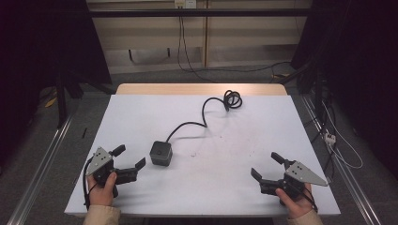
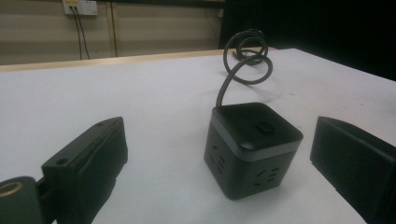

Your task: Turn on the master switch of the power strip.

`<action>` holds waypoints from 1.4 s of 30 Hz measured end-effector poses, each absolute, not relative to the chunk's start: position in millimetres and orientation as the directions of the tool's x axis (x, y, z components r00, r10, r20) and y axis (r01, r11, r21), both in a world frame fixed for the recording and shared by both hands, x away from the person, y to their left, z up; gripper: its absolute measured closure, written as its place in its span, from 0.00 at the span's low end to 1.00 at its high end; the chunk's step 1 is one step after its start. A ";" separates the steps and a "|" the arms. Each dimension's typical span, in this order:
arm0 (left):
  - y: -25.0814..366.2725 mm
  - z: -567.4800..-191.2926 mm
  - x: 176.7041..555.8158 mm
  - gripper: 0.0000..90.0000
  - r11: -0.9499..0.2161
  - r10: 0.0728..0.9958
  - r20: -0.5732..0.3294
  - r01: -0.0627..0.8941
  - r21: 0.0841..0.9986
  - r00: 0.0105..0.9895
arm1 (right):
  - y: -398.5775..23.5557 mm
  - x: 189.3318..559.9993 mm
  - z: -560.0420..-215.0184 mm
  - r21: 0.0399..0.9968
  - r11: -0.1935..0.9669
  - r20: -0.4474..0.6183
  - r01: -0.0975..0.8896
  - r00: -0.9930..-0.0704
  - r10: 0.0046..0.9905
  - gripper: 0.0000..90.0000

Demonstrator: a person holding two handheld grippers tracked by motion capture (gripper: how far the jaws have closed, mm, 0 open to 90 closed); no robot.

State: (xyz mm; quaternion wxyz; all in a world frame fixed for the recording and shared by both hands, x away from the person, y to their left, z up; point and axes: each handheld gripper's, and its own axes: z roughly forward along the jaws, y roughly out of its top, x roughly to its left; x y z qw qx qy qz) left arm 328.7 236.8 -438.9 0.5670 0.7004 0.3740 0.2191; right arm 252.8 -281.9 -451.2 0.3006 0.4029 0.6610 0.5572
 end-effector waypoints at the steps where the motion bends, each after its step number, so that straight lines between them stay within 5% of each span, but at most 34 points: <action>1: 236.4 -438.9 328.9 0.04 -0.083 0.769 -0.113 0.274 0.958 0.629 | -282.2 252.7 -451.0 0.979 0.054 0.052 0.196 -0.495 0.867 0.05; 30: 214.1 -430.1 340.1 0.07 -0.085 0.737 -0.134 0.287 0.954 0.662 | -283.8 250.8 -449.6 0.981 0.056 0.044 0.188 -0.489 0.871 0.05; 42: 208.2 -426.4 344.5 0.23 -0.092 0.717 -0.144 0.298 0.950 0.682 | -285.6 249.5 -449.8 0.980 0.057 0.045 0.193 -0.489 0.871 0.06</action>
